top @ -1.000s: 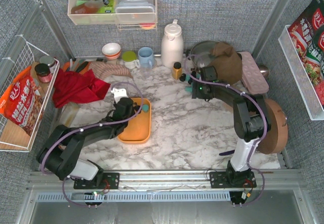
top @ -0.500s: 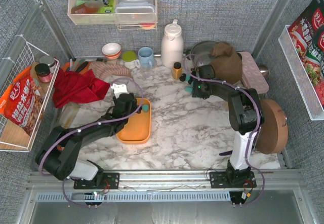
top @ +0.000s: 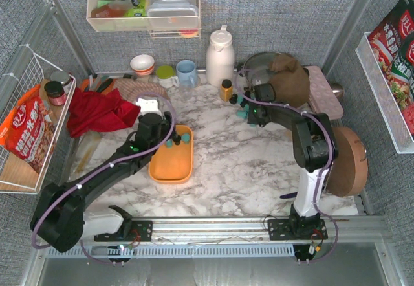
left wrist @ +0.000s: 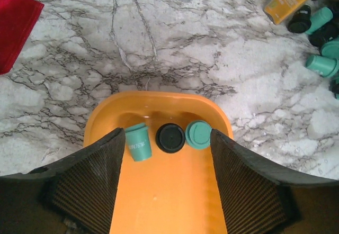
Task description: Mix the coffee capsules in the storage basket
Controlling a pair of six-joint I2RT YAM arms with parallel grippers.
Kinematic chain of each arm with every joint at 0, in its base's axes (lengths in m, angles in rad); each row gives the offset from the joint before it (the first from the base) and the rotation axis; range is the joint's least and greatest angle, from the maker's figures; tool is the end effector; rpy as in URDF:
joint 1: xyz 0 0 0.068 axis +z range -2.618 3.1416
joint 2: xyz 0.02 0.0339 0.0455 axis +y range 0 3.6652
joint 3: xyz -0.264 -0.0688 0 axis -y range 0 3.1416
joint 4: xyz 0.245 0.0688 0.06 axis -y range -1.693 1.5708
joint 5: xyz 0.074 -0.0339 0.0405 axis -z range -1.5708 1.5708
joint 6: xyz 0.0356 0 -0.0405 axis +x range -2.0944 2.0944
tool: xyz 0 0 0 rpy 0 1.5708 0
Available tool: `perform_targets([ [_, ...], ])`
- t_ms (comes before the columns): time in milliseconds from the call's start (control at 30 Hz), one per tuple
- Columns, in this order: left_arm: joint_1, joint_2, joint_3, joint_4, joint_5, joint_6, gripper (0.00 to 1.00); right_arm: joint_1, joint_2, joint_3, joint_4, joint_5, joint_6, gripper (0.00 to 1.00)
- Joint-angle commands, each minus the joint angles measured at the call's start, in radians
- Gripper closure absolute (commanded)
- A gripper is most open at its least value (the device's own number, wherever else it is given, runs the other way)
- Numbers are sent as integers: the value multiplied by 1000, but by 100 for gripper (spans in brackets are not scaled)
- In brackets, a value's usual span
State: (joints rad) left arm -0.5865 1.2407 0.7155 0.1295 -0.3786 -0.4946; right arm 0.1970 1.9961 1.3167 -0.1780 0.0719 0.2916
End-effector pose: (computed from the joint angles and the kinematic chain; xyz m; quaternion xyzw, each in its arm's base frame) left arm 0.2366 -0.1414 0.2510 -0.0666 0.8214 -0.1459 0.5474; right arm 0.4211 0.0814 0.1639 0.0568 0.9348 0.0517 0.3467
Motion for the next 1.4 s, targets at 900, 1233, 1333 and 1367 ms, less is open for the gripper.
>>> perform_targets([
  [900, -5, -187, -7, 60, 326, -67, 18, 273, -904, -865, 788, -630, -710, 76],
  [1233, -245, 1, 198, -37, 466, 97, 26, 306, -954, -902, 756, -691, -863, 75],
  [1333, -284, 52, 215, -10, 491, 97, 26, 306, -957, -906, 756, -699, -870, 75],
  [1367, -296, 67, 222, -6, 494, 102, 26, 306, -959, -906, 756, -701, -870, 75],
])
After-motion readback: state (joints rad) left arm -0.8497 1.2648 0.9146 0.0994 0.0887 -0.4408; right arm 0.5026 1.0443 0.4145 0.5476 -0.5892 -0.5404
